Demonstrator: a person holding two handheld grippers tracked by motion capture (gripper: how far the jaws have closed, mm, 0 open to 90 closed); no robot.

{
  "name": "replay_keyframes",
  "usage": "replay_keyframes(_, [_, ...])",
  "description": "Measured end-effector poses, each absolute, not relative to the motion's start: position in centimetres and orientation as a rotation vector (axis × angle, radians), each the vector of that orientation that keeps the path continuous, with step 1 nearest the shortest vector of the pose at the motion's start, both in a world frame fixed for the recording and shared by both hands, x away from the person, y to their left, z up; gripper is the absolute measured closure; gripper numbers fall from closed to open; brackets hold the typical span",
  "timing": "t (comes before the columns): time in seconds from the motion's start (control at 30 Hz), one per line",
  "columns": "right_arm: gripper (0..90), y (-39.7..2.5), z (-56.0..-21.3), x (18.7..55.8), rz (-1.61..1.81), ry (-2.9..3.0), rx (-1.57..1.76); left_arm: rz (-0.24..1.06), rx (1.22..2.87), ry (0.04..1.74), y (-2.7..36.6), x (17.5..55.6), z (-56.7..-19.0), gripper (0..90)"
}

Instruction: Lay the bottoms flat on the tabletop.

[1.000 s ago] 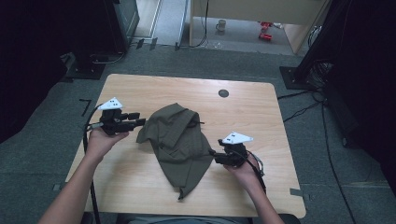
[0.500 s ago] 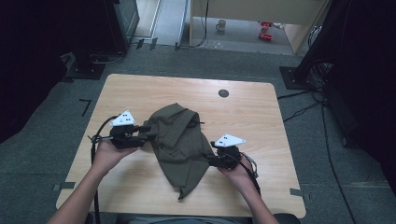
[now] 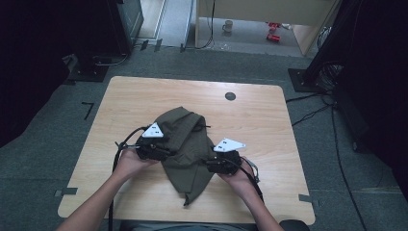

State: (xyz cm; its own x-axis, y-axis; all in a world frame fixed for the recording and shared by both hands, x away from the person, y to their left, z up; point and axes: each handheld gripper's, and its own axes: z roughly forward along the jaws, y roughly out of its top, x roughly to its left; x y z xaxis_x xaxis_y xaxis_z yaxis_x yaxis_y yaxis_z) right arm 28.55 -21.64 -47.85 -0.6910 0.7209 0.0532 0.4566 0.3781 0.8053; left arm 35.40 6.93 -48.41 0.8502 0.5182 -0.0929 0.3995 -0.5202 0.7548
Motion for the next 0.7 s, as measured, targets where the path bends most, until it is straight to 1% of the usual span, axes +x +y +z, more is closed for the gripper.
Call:
replay_keyframes(0.13, [37.5,-20.8,-48.0,28.7,1.214,2.351,1.027,0.175,2.202,0.676,6.5,35.8,-49.3,26.9])
replay_keyframes(0.33, [33.2,-19.5,-48.4,28.8,1.173,2.359,0.99,0.172,2.227,0.705,6.1,36.4,-50.5,28.2])
replay_keyframes(0.5, [31.0,-19.2,-48.3,29.1,1.189,2.331,1.001,0.161,2.213,0.721,5.9,36.5,-50.7,34.8])
replay_keyframes(0.53, [31.2,-18.8,-48.2,29.2,1.189,2.331,0.988,0.154,2.211,0.728,5.9,36.5,-50.7,39.2])
replay_keyframes(0.57, [31.2,-18.8,-48.2,29.2,1.189,2.331,0.988,0.147,2.212,0.732,5.9,36.5,-50.6,39.2])
replay_keyframes(0.63, [34.5,-18.3,-47.8,28.9,1.227,2.316,0.961,0.121,2.207,0.748,6.1,36.5,-50.5,43.6])
replay_keyframes(0.7, [37.4,-17.8,-47.5,28.7,1.275,2.292,0.934,0.061,2.204,0.766,6.2,36.4,-50.4,46.3])
